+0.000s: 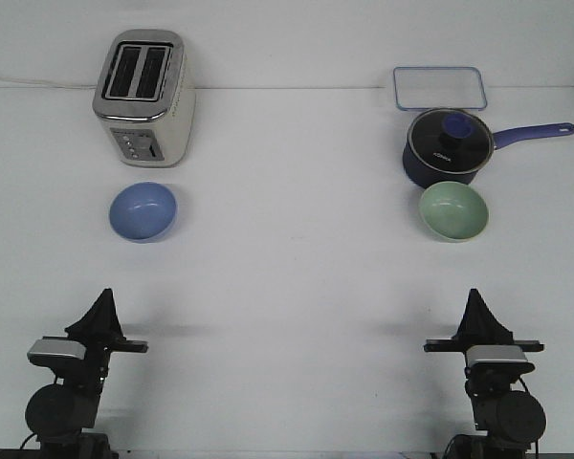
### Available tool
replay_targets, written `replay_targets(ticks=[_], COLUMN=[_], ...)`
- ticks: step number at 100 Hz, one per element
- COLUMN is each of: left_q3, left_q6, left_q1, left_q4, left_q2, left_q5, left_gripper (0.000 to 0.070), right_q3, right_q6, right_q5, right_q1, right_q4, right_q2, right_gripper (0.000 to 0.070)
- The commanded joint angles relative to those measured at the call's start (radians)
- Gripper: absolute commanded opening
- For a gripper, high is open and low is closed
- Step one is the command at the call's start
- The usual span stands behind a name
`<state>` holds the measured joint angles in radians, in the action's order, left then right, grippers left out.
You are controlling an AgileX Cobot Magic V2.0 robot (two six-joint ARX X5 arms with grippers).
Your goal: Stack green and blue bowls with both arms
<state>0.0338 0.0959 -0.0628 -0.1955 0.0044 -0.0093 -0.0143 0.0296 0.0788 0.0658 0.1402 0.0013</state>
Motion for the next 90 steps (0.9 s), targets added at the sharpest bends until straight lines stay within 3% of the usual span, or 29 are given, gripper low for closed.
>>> replay_targets(ticks=[1,53,90], left_q3=[-0.020,-0.020,-0.020], left_q6=[-0.001,-0.001,-0.001], left_q1=[0.001,0.001,0.001], left_q4=[-0.015,-0.015,-0.015], left_q2=[-0.001,-0.001,-0.001], left_q5=[0.001,0.001,0.001], left_gripper=[0.0010,0.0010,0.0010], right_q3=[0.002,-0.026,-0.265], right_q6=[0.003,0.004,-0.008], right_q5=[-0.001,-0.001,-0.008], right_q1=[-0.001,-0.001,-0.001], right_q4=[0.009,-0.002,-0.281], right_q2=[0.000,0.000,0.064], right_gripper=[0.0004,0.0004,0.0004])
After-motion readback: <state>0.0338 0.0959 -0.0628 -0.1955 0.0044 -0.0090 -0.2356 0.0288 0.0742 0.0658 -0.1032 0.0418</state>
